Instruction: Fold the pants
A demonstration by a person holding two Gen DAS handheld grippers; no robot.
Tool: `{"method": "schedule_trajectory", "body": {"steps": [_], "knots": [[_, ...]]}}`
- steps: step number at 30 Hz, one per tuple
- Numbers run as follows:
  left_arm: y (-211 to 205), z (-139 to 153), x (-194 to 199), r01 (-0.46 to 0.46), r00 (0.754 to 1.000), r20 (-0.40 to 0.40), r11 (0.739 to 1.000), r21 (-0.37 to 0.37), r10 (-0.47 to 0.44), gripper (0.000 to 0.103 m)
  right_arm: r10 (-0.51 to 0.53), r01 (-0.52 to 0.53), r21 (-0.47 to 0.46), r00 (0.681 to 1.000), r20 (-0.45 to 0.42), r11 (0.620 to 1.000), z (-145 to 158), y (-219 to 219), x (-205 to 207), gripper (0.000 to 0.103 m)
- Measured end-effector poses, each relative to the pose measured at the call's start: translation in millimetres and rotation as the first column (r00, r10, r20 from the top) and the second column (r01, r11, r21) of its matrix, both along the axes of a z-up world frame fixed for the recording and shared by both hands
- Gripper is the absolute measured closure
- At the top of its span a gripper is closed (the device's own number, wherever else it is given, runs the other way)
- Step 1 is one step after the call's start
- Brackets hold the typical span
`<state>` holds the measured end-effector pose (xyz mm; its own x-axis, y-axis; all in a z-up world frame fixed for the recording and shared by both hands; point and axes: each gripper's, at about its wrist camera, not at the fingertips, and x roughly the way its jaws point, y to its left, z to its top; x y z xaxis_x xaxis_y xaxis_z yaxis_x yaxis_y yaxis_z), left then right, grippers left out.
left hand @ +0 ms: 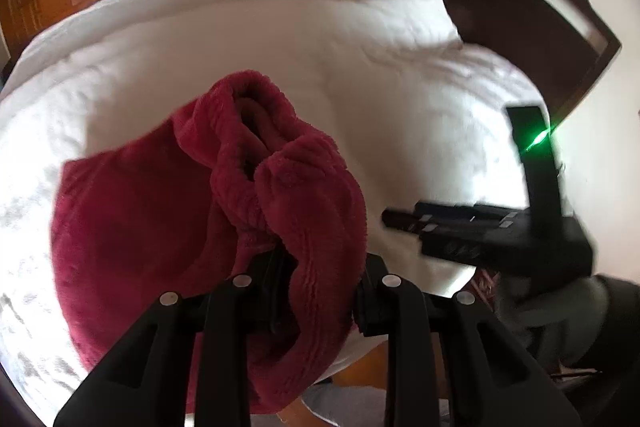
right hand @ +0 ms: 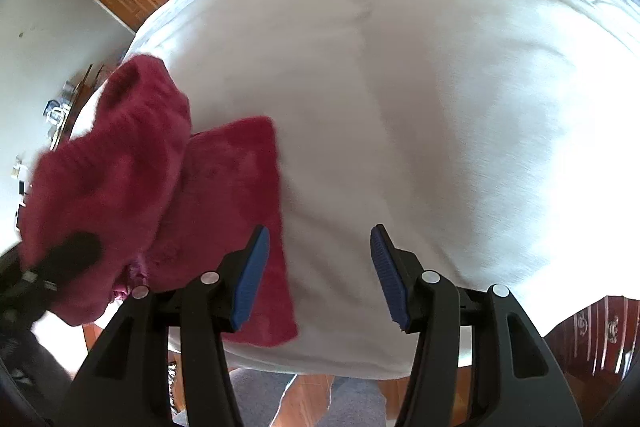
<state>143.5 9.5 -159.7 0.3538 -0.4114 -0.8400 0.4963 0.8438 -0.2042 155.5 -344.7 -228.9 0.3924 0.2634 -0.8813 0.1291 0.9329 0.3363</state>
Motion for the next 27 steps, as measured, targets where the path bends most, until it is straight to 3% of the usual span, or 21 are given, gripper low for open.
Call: {"method": "schedule_trajectory", "body": {"steps": [3, 5, 8, 15, 21, 27], "knots": [[-14, -21, -6, 0.019, 1.000, -0.006, 0.999, 0.045, -0.019, 0.073, -0.015, 0.015, 0.010, 1.000, -0.002, 1.000, -1, -8, -4, 0.048], [-21, -30, -8, 0.035, 0.999, -0.022, 0.998, 0.043, -0.034, 0.063, 0.002, -0.002, 0.028, 1.000, -0.003, 1.000, 0, -8, -6, 0.048], [-33, -41, -15, 0.081, 0.995, -0.056, 0.997, 0.015, -0.080, 0.061, 0.009, -0.009, 0.041, 1.000, 0.000, 0.999, -1, -8, -3, 0.048], [-17, -26, -34, 0.115, 0.990, -0.077, 0.991, -0.061, -0.120, 0.061, 0.021, -0.022, 0.109, 1.000, 0.009, 0.994, -1, -1, 8, 0.048], [51, -8, -28, -0.077, 0.995, -0.080, 0.990, -0.115, 0.068, 0.058, 0.077, -0.090, 0.168, 0.994, 0.082, 0.982, 30, 24, 13, 0.048], [114, -19, -15, -0.280, 0.959, -0.071, 0.958, -0.060, 0.275, 0.056, 0.227, -0.252, 0.189, 0.963, 0.147, 0.949, 52, 72, 15, 0.055]]}}
